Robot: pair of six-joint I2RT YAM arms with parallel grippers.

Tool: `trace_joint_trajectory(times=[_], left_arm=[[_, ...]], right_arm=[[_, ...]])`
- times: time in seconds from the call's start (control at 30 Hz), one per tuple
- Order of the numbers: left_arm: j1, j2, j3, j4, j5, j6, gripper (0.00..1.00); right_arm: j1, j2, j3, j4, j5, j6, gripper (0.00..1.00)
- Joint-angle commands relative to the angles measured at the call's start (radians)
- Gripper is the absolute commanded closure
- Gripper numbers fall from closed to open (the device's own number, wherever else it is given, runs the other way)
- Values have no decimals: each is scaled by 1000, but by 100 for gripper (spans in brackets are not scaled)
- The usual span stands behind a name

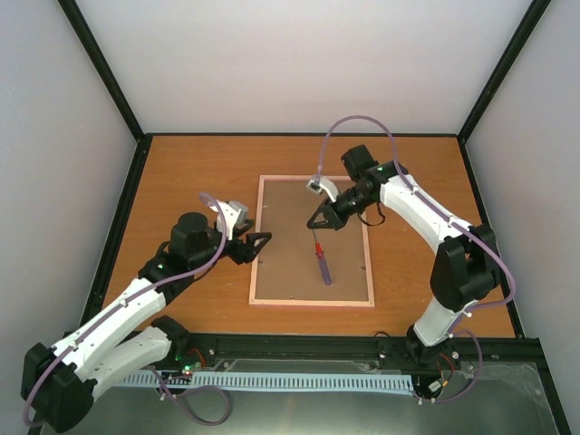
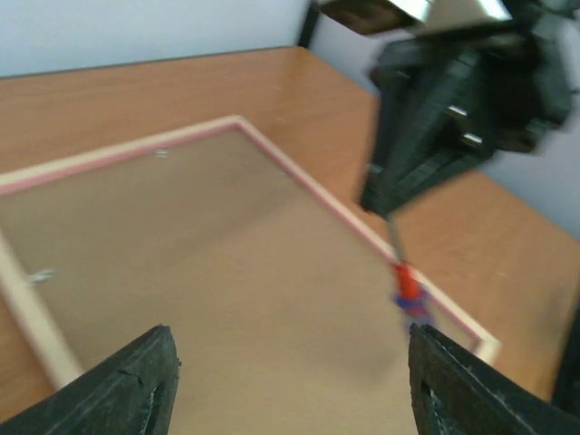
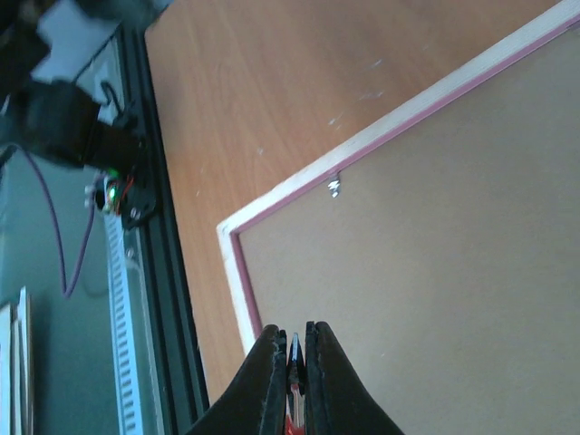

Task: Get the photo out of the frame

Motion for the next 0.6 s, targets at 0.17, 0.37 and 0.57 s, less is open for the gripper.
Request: trace_joint_trajectory(times=[0.17,0.37,0.57], left_arm=[[-92,93,-11,223,175,-141,35],[-185,204,27,256,138,-110,36],[-205,289,51,318,142,-145,47]], right_arm=[[-37,-43,0,188,-119,182,97],[-37,-61,6,228,-187,192,97],[-35,-78,-23,230,-250,180,97]])
